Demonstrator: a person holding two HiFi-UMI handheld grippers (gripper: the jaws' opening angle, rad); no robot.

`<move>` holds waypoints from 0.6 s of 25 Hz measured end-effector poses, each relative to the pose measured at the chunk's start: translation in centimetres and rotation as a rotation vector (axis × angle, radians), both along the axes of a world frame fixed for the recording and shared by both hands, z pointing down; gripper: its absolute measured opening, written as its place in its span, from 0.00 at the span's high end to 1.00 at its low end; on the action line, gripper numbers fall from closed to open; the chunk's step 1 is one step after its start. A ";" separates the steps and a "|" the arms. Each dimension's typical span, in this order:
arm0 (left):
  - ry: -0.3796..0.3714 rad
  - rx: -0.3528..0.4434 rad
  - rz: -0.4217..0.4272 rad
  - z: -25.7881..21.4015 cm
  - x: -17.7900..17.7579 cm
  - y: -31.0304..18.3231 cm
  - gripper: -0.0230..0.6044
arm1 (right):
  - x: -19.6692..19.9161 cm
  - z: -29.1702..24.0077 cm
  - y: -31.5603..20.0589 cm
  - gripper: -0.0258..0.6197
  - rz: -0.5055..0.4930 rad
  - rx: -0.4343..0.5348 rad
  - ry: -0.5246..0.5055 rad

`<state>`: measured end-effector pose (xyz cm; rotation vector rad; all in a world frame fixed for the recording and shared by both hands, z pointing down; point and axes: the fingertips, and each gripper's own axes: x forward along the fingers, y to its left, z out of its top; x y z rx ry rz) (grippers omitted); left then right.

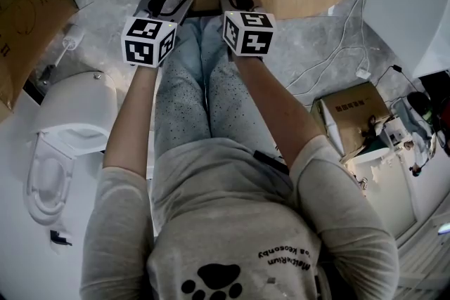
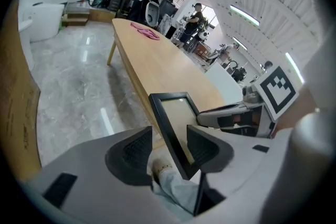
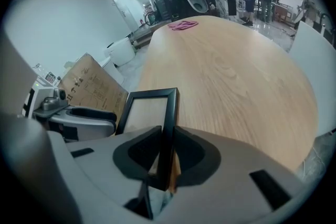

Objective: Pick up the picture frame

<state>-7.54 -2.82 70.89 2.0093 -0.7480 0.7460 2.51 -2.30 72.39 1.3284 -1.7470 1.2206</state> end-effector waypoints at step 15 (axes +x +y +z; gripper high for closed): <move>0.260 -0.307 -0.024 3.1 3.8 0.4 0.55 | -0.3 0.0 -0.1 0.83 -0.016 0.009 -0.037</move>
